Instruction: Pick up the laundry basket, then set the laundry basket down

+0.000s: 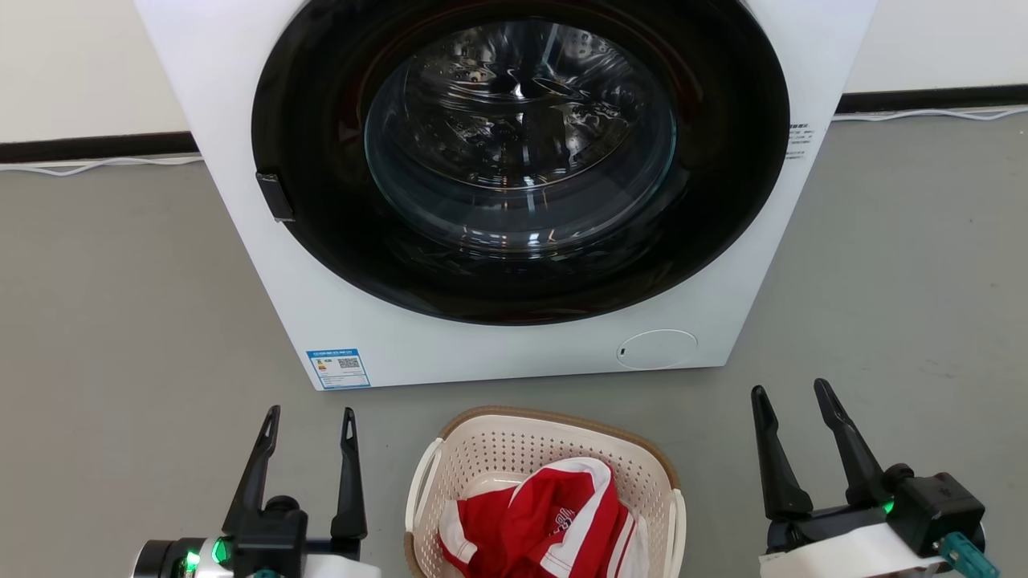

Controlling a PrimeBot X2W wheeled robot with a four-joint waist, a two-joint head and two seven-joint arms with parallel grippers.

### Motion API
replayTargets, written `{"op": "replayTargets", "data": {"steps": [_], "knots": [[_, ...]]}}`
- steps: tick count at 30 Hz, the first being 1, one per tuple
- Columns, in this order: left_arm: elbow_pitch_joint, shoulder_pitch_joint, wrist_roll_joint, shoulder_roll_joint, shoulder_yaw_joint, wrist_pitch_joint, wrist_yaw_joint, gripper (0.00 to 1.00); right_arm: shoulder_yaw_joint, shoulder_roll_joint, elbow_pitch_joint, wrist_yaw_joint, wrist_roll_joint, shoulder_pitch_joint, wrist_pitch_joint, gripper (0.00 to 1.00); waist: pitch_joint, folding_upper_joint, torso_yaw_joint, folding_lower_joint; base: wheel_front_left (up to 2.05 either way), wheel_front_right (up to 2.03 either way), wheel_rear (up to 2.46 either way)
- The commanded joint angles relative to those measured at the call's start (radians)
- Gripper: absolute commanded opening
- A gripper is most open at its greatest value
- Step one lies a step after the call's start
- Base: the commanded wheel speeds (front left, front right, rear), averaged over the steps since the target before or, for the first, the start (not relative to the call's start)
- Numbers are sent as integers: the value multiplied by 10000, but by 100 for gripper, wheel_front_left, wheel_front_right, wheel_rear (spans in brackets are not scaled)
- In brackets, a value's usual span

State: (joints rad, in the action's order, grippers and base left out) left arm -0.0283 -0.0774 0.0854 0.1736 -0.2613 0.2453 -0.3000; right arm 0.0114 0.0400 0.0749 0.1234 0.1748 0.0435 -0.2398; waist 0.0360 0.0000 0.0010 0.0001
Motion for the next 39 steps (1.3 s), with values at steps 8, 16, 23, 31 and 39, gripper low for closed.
{"op": "replayTargets", "data": {"steps": [8,16,23,31,39], "knots": [[-352,121,-484,13,364,164,-64,100,277,102,-393,73,-437,-241,-220,100,105,0,-22,0,0,0,0],[-301,190,-472,-131,501,164,109,100,268,102,-369,73,-370,-314,-220,100,283,0,-23,0,0,0,0],[-291,293,-448,-268,608,164,267,100,289,102,-325,73,-318,-437,-220,100,579,0,-26,0,0,0,0],[-77,657,-384,-449,729,164,558,100,332,102,-110,73,-292,-760,-220,100,1210,0,-42,0,0,0,0],[197,1132,-363,-663,804,164,772,100,345,102,400,73,-62,-1256,-220,100,2076,0,-54,0,0,0,0]]}}
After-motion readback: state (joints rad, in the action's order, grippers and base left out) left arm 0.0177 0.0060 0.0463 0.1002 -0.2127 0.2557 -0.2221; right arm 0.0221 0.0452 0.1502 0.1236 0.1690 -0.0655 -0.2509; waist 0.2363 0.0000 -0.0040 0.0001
